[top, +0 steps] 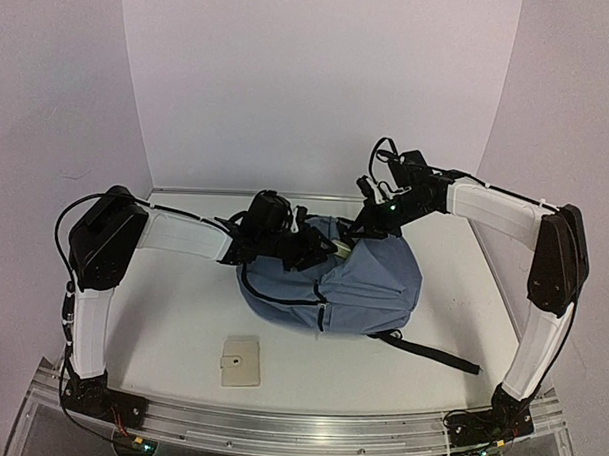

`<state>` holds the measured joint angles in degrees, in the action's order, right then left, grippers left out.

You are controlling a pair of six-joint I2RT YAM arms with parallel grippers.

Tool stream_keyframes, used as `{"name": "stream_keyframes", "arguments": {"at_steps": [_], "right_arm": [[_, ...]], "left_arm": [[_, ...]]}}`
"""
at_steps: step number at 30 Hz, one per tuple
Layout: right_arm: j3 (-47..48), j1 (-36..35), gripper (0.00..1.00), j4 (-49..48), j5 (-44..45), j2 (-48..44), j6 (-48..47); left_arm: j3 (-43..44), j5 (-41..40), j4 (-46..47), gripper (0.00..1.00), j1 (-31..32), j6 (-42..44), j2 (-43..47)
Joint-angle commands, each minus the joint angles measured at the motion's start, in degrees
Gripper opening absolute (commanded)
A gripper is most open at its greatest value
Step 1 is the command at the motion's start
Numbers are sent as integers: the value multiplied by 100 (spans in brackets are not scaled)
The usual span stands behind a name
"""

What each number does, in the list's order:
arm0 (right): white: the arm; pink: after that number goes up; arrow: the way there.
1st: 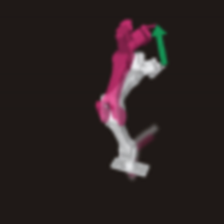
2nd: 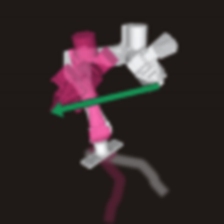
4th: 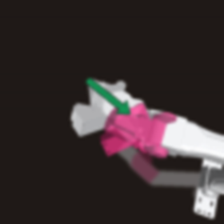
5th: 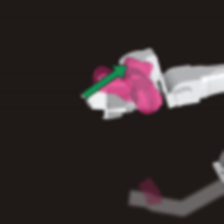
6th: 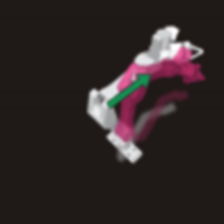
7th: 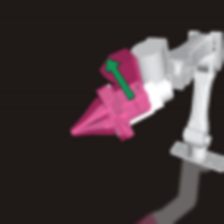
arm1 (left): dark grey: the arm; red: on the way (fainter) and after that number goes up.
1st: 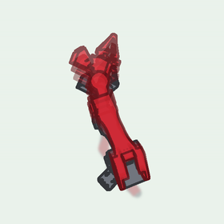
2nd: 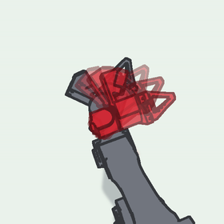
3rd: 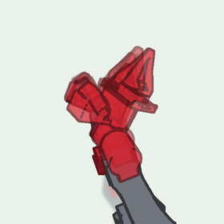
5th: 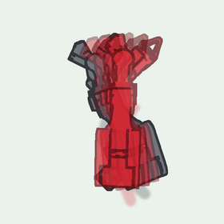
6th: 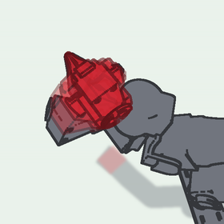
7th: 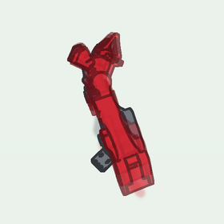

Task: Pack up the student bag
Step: Place the stationery in the student bag.

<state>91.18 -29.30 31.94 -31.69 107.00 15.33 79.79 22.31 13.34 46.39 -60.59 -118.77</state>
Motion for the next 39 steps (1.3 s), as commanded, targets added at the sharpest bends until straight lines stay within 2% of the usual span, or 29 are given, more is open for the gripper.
{"name": "stream_keyframes", "arguments": {"at_steps": [1,7,14,19,22,26,30,34,37,39], "right_arm": [[151,-70,0,-215,-338,-252,-2],[129,-74,0,-215,-437,-236,12],[91,-74,0,-215,-577,-220,25],[101,-67,0,-215,-608,-175,58],[113,-69,0,-215,-587,-166,57],[153,-71,0,-210,-557,-131,55],[193,-51,0,-195,-481,-135,24],[129,25,0,-185,-461,-124,-35],[83,67,0,-181,-494,-141,-59],[77,67,0,-192,-521,-159,-93]], "left_arm": [[348,89,-110,32,1,225,-182],[1258,323,-282,23,2,356,-872],[2212,352,-396,24,5,468,-1460],[2507,88,-764,55,19,710,-1577],[2511,-230,-1052,65,51,895,-1492],[2907,-458,-1886,69,81,1052,-1631],[2445,-496,-1716,70,77,1059,-1342],[1945,-681,-1825,69,81,1370,-677],[1362,-811,-1724,65,81,1564,-126],[978,-841,-1513,59,81,1653,155]]}}
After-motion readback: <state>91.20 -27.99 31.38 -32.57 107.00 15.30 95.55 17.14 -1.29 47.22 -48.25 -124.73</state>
